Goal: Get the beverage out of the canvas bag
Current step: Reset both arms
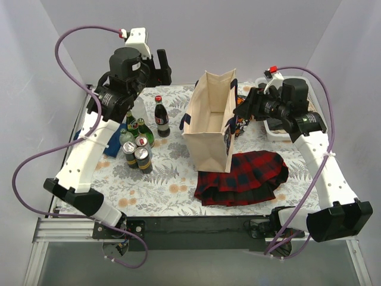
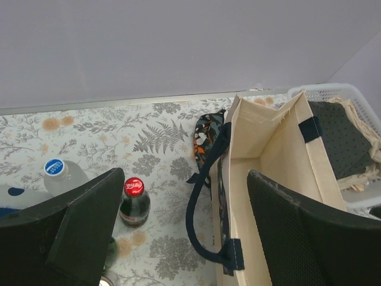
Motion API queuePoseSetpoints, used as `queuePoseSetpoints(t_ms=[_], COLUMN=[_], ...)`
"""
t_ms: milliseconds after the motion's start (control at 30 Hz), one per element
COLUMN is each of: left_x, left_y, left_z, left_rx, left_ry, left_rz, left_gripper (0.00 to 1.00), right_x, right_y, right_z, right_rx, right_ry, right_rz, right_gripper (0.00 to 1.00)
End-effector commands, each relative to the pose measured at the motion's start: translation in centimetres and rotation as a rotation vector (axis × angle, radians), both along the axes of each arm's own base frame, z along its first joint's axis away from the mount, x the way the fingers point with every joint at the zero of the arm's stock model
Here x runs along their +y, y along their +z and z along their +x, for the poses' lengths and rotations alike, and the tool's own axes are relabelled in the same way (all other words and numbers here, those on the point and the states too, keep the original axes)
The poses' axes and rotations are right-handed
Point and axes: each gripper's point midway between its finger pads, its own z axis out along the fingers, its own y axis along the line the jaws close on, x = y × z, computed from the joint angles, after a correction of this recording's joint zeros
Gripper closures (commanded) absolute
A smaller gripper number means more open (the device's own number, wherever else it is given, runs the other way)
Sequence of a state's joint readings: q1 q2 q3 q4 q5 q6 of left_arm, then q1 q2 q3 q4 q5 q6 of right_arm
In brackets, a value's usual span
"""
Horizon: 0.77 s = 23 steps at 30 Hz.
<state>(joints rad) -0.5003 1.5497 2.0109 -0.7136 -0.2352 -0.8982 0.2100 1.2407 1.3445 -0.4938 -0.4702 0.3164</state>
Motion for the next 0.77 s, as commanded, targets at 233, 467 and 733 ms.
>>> queuePoseSetpoints(t_ms=[233,467,733], left_x=[1.3,1.1,2.7], left_y=[1.1,1.5,-1.1], left_z=[-2.3,-1.8,0.3], left_rx=[-0.025,-0.018,0.105], left_ry=[-0.021,-0.012,0.083], left_rz=[0.043,0.035,0.028], left_gripper=[0.17,0.17,0.16], right_x=[-7.8,-11.7,-14.0], right_y=[2.0,0.9,-1.7], right_z=[1.8,2.0,2.8], right_rx=[-0.164,-0.173,-0.129], right_ry=[-0.343,-0.499,-0.554], right_rz=[-0.306,-0.458,-0.6], right_gripper=[0.22,0.16,0.1])
